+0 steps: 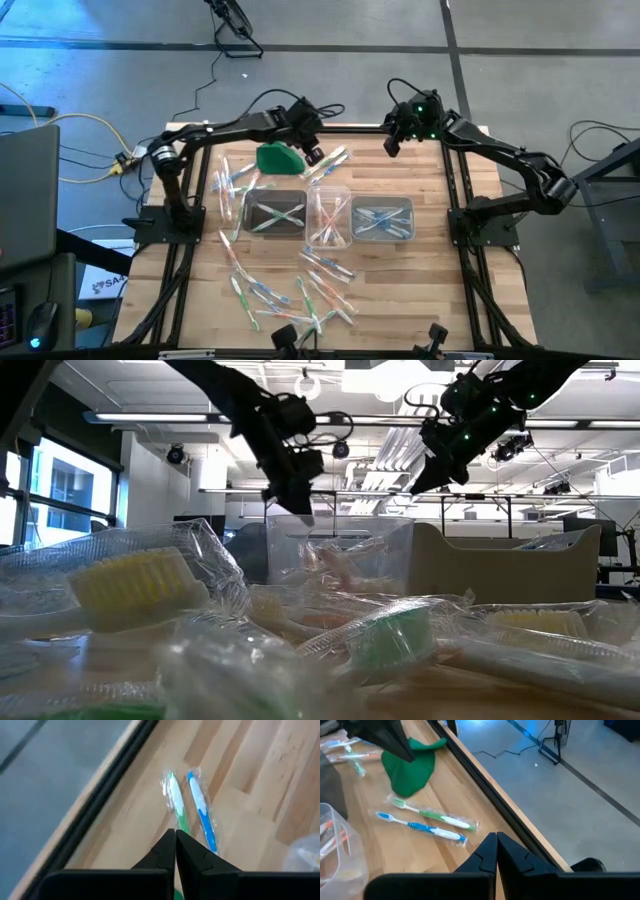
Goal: Pick & Place Toothbrushes
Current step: Put the green toothbrush into the black bin
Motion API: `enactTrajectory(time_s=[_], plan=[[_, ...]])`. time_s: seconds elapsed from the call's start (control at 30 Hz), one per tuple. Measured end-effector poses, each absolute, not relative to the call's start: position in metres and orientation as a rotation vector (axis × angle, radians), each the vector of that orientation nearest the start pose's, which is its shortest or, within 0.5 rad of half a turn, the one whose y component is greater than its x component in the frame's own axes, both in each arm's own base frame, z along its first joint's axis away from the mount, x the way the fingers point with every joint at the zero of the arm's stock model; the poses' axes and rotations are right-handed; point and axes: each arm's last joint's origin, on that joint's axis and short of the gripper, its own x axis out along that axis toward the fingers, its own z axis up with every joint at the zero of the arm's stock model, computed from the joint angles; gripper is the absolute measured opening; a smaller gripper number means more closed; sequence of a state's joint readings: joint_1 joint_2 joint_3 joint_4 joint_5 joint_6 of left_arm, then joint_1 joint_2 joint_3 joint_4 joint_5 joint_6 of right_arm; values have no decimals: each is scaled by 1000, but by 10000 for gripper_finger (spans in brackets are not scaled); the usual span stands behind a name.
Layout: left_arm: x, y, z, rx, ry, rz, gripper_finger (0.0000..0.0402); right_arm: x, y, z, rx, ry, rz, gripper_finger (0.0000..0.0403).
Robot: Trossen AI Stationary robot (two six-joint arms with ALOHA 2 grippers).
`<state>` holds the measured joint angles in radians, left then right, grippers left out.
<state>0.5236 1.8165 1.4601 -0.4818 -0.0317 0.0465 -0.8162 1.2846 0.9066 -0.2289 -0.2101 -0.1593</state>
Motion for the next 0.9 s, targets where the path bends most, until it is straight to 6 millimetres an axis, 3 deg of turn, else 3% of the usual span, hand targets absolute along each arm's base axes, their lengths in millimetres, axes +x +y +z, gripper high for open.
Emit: enactTrajectory(time_s=[0.4,0.77,0.9], plan=[[360,205,224,-185,896,478,161,191,-195,265,165,604,-539,2],[367,199,214,-259,900,480,163,189,-192,255,188,645,-531,2],[369,200,197,-293,948,487,161,188,-191,249,192,654,-530,2]])
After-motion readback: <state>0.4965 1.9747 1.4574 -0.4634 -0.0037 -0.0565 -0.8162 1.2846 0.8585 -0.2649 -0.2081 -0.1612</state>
